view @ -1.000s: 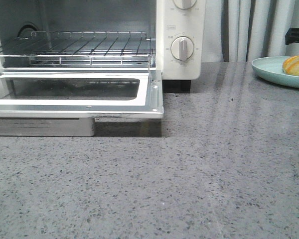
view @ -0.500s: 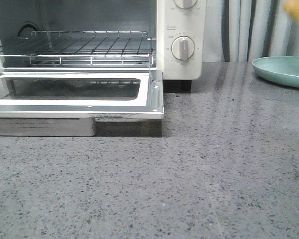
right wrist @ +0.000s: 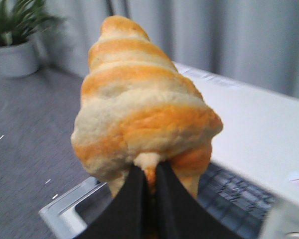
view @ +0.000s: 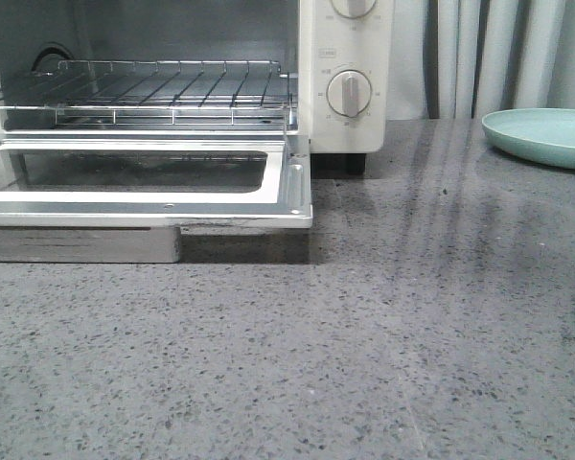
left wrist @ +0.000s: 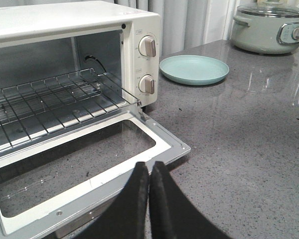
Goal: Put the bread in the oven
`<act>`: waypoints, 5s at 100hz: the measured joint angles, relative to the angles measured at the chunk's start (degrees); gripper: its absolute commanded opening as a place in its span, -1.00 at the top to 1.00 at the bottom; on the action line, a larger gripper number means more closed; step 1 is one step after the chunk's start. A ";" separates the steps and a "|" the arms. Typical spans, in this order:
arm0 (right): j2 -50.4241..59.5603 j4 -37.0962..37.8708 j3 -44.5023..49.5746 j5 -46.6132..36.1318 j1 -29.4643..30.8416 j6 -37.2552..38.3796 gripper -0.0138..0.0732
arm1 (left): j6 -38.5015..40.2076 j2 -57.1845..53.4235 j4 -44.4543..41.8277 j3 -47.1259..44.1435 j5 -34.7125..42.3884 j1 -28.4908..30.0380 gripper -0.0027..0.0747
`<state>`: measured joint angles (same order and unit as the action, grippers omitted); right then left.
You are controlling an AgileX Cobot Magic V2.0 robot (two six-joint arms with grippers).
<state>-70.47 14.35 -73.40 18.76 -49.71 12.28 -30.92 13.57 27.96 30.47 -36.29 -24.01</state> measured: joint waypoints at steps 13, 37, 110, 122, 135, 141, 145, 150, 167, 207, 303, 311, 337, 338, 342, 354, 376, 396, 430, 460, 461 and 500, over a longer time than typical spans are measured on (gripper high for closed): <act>-7.48 0.26 0.00 2.26 -5.27 0.00 0.84 | 0.00 0.00 0.00 0.00 0.00 0.00 0.99; -19.44 0.63 -1.84 2.79 -2.37 0.00 0.84 | 0.00 0.00 0.00 0.00 0.00 0.00 0.99; -27.72 0.84 -9.87 -2.10 4.30 0.10 -0.61 | 0.00 0.00 1.00 0.00 0.00 0.00 0.99; -27.83 0.84 -9.87 -1.22 4.93 0.12 -0.70 | 0.00 0.00 1.00 0.00 0.00 0.00 0.99; -26.52 0.73 -9.87 3.26 4.81 0.22 -0.38 | 0.00 0.00 1.00 0.00 0.56 0.00 0.99; -24.71 0.66 -9.87 6.47 4.20 0.22 0.04 | 0.62 -0.20 1.00 0.00 1.61 0.00 0.99; -23.28 0.66 -9.49 8.07 3.73 0.22 0.25 | 1.54 -0.40 1.00 0.00 2.74 0.00 0.99; -20.11 0.66 -8.24 9.59 3.05 0.22 0.65 | 3.04 -1.15 0.53 0.00 4.24 0.00 0.99; -3.42 2.40 4.72 7.02 0.65 0.22 0.81 | 11.59 -5.15 -7.24 0.00 5.66 0.10 0.99; 53.38 11.44 35.60 13.33 0.66 0.32 0.81 | 26.63 -11.73 -29.43 -4.23 1.72 0.10 0.99; 71.38 19.98 42.12 20.51 0.66 0.32 0.82 | 27.01 -11.73 -29.84 -7.25 2.36 0.10 0.99; 71.38 19.98 42.12 20.51 0.66 0.32 0.82 | 27.01 -11.73 -29.47 -8.00 2.48 0.10 0.99; 71.38 19.98 42.12 20.51 0.66 0.32 0.82 | 26.25 -13.82 -31.22 -19.20 14.32 5.91 0.99; 71.38 19.98 42.12 20.51 0.66 0.32 0.82 | 26.25 -13.82 -30.98 -20.25 14.78 6.70 0.99; 71.38 19.98 42.12 20.51 0.66 0.32 0.82 | 26.25 -13.82 -29.51 -22.77 17.04 8.80 0.99; 71.38 19.98 42.12 20.52 0.66 0.32 0.82 | 26.25 -13.82 -25.33 -29.56 19.10 16.14 0.99; 71.38 19.98 42.12 20.62 0.66 0.32 0.82 | 26.18 -13.82 -24.05 -30.53 17.11 21.02 0.99; 71.38 19.98 42.12 20.62 0.66 0.32 0.82 | 26.18 -13.82 -25.58 -30.53 16.84 21.05 0.99; 71.38 19.98 42.12 20.62 0.66 0.32 0.82 | 26.18 -13.82 -26.08 -30.53 16.84 21.05 0.99; 71.38 19.98 42.12 20.62 0.66 0.32 0.82 | 26.18 -13.82 -26.08 -30.53 16.79 21.05 0.99; 71.38 19.98 42.12 20.62 0.66 0.32 0.82 | 26.18 -13.82 -26.08 -30.53 16.79 21.05 0.99; 71.38 14.92 55.95 13.89 11.84 0.32 0.82 | 26.18 -13.82 -26.18 -30.53 16.79 21.05 0.99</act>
<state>0.91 29.27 -17.45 32.64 -37.87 12.60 -4.74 -0.25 1.79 -0.06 -19.50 -2.95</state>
